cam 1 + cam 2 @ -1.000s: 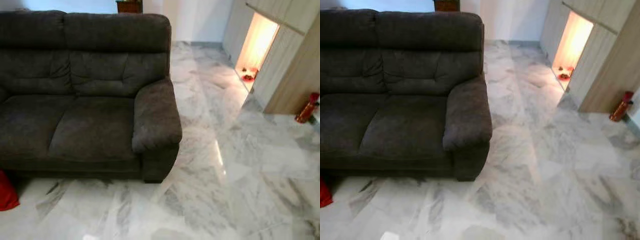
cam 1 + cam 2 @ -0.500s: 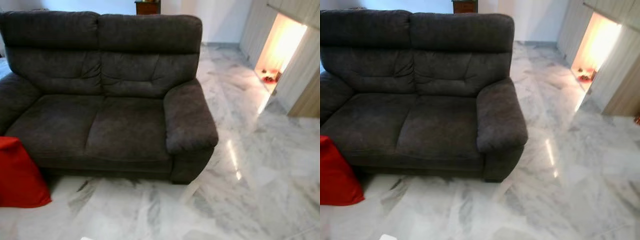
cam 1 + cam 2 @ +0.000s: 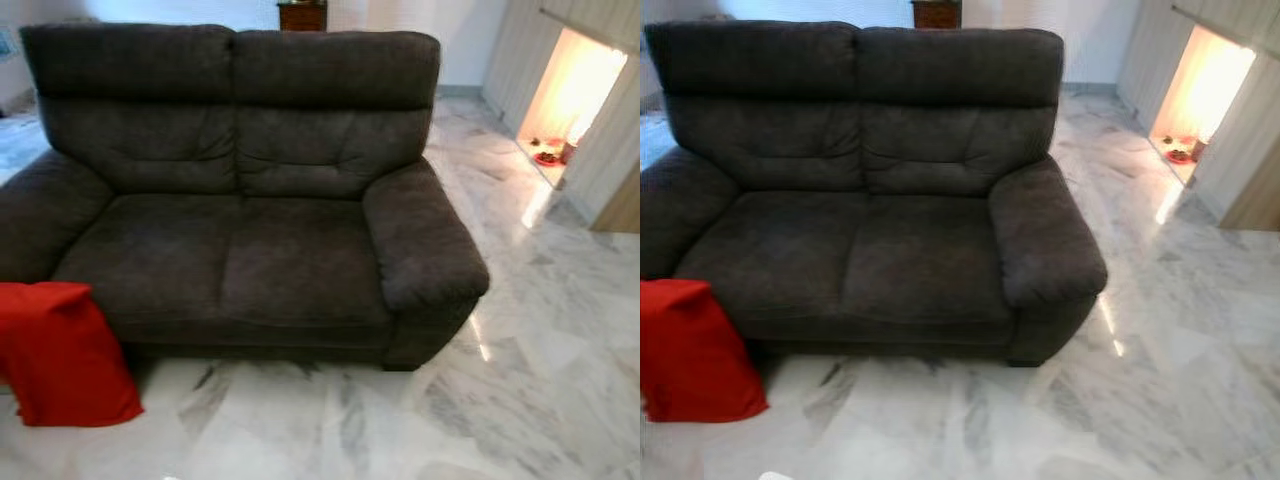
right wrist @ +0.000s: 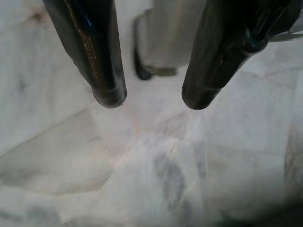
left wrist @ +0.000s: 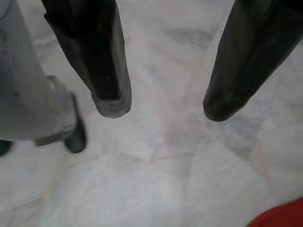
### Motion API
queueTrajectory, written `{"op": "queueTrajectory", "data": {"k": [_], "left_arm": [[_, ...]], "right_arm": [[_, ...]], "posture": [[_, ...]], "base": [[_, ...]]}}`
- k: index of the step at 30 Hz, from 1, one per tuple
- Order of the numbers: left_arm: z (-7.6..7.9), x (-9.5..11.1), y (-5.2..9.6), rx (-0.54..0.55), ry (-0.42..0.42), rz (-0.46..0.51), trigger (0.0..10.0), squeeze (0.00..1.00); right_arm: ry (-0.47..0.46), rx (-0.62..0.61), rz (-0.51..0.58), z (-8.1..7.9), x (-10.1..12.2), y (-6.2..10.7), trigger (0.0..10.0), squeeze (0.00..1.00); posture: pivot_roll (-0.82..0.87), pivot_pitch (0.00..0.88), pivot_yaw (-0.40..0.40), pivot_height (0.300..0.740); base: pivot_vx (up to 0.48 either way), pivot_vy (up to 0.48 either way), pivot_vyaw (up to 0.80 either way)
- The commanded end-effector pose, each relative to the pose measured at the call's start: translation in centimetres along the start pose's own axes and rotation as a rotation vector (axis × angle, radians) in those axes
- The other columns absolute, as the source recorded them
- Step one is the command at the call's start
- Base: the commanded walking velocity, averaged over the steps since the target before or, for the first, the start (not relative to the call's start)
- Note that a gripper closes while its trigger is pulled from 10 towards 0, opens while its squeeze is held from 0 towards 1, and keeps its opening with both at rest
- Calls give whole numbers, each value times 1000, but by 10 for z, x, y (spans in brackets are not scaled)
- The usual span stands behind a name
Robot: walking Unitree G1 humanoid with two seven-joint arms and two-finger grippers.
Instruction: Move the pillow to the sofa from floor
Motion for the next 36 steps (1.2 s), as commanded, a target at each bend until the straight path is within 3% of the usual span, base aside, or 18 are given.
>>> {"op": "queueTrajectory", "data": {"k": [1, 18, 36], "left_arm": [[3, -3, 0, -12, 1, -11, 10000, 0], [3, -3, 0, -14, 0, -13, 10000, 0], [3, -3, 0, -16, 2, -11, 10000, 0]], "right_arm": [[3, -16, -11, 6, -4, 2, 10000, 0], [-3, -6, -2, 3, -5, 2, 10000, 0], [-5, 9, -4, -11, -3, -2, 10000, 0]], "posture": [[-78, 49, 39, 740], [-76, 54, 40, 740], [-75, 57, 40, 740]], "base": [[0, 480, 0], [0, 480, 0], [0, 480, 0]]}}
Point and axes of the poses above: a point about 5 cm out from each wrist's last joint towards the gripper, its own y axis pointing back from the gripper into the wrist, its own x axis along the axis of the wrist's last joint, z = x × y, the point moved 2 cm from there along -y, pointing out of the wrist towards the gripper, and after that the axes turned 11 degrees about -y, right-handed, at the moved point
